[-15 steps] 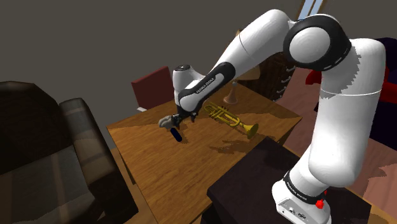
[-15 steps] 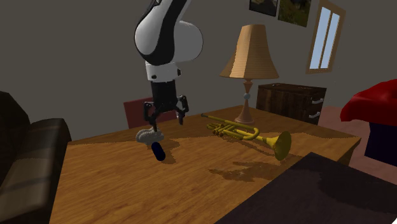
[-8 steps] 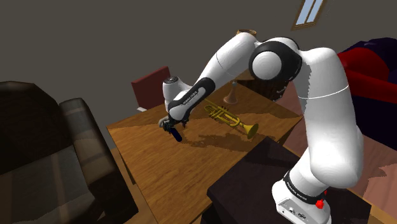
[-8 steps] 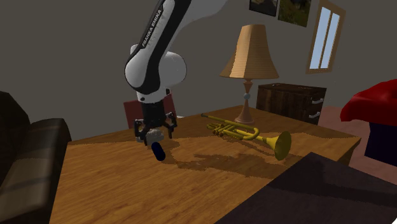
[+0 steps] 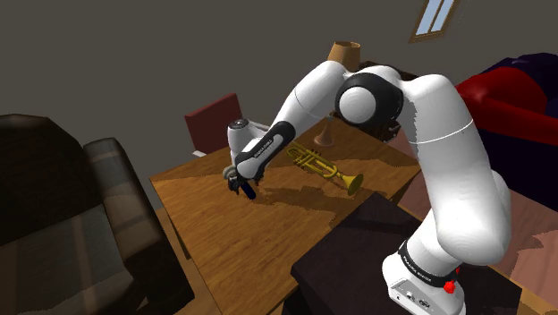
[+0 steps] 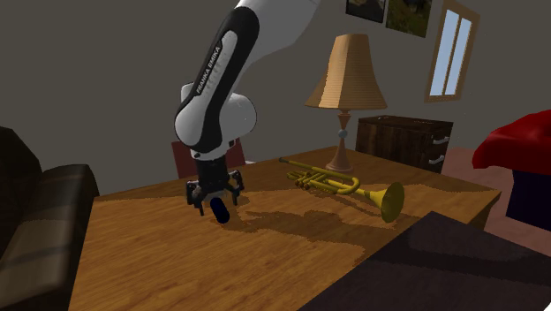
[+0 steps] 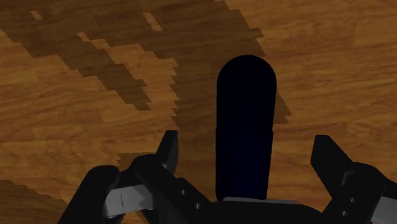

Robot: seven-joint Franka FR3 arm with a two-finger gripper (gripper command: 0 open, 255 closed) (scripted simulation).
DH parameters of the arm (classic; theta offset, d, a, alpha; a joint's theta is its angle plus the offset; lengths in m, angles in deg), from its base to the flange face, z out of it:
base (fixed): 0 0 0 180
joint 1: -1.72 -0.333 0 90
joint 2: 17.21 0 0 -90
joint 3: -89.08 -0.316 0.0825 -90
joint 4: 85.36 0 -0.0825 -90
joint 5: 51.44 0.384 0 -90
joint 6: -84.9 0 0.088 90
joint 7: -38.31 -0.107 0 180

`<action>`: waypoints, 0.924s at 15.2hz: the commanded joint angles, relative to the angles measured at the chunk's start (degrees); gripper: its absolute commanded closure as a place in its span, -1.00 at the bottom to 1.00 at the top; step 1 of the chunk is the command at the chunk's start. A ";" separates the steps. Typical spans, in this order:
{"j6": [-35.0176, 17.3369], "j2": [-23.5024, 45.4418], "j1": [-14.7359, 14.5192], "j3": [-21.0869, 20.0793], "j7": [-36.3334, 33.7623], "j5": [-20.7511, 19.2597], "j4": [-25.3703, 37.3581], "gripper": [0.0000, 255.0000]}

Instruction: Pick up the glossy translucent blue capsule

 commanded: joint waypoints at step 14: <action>0.81 -1.53 0.24 -0.25 0.25 0.21 -0.69 1.00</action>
